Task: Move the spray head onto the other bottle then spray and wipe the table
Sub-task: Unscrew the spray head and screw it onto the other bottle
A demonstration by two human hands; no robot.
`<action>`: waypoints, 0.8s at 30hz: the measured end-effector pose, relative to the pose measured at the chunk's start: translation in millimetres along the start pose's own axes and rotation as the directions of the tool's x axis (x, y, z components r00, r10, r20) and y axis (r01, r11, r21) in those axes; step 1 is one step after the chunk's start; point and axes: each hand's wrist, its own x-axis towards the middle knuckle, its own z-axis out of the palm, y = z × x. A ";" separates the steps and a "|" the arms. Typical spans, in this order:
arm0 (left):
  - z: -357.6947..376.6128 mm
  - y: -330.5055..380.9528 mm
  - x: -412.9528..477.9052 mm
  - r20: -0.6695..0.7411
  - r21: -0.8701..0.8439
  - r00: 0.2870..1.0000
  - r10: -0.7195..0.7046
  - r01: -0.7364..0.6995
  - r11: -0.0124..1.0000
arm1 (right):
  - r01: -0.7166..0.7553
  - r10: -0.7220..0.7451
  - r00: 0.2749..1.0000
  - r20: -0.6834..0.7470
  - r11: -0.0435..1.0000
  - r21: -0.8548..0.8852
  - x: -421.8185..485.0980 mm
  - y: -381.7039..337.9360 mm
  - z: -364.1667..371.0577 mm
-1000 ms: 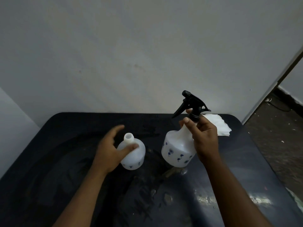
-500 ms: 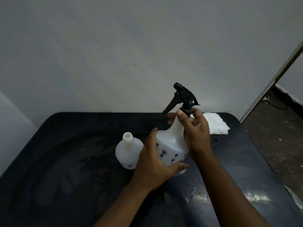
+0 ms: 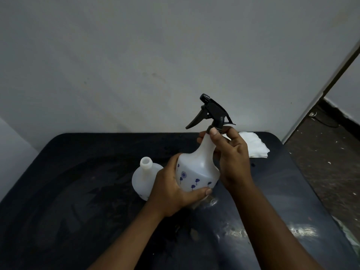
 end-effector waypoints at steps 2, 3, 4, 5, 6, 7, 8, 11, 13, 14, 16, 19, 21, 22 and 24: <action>-2.5 1.3 1.4 0.011 -0.012 1.000 0.003 -0.003 1.000 | -0.020 0.020 1.000 0.017 1.000 0.004 -0.2 1.6 -1.9; -4.1 1.6 2.2 0.018 -0.023 1.000 0.004 -0.004 1.000 | -0.029 0.029 0.999 0.027 0.999 0.014 0.1 2.0 -3.0; -5.9 1.8 2.7 0.024 -0.034 1.000 0.004 -0.003 0.999 | -0.033 0.032 0.999 0.041 0.999 0.025 0.4 2.2 -4.3; -7.7 1.8 2.9 0.034 -0.048 0.999 0.002 0.000 0.999 | -0.032 0.030 0.998 0.059 0.999 0.031 0.9 1.9 -5.8; -9.1 1.9 2.8 0.049 -0.064 0.999 -0.002 0.006 0.998 | -0.026 0.024 0.997 0.080 0.999 0.030 1.3 1.5 -7.1; -10.3 2.1 2.3 0.063 -0.078 0.998 -0.007 0.012 0.997 | -0.020 0.017 0.995 0.100 0.999 0.027 1.5 0.9 -7.9; -11.1 2.3 2.1 0.076 -0.090 0.997 -0.011 0.018 0.996 | -0.016 0.013 0.993 0.118 1.000 0.025 1.7 0.2 -8.7; -12.7 1.7 2.2 0.132 -0.161 0.991 -0.034 0.055 0.985 | -0.027 0.020 0.988 0.155 0.999 0.043 1.4 -0.4 -9.9; -14.7 2.3 2.6 0.197 -0.232 0.979 -0.051 0.097 0.968 | -0.064 0.046 0.983 0.180 0.993 0.096 0.9 -0.2 -10.4; -15.9 3.0 2.4 0.230 -0.273 0.972 -0.056 0.120 0.955 | -0.091 0.061 0.978 0.201 0.986 0.142 0.8 -0.3 -10.2; -17.4 4.1 0.5 0.298 -0.359 0.953 -0.059 0.170 0.918 | -0.160 0.087 0.957 0.277 0.954 0.255 0.6 -0.4 -10.0; -15.7 4.9 -3.2 0.384 -0.432 0.923 -0.038 0.216 0.876 | -0.325 0.130 0.885 0.446 0.859 0.395 -0.1 1.3 -10.8; -12.8 4.7 -4.3 0.398 -0.448 0.917 -0.032 0.224 0.866 | -0.397 0.149 0.853 0.499 0.807 0.437 0.5 0.3 -12.6; -11.7 4.7 -4.4 0.391 -0.445 0.920 -0.037 0.224 0.867 | -0.408 0.151 0.852 0.502 0.792 0.454 1.3 -0.8 -13.5; -10.0 4.5 -3.8 0.354 -0.435 0.933 -0.062 0.223 0.872 | -0.403 0.145 0.862 0.486 0.777 0.483 3.0 -3.0 -15.2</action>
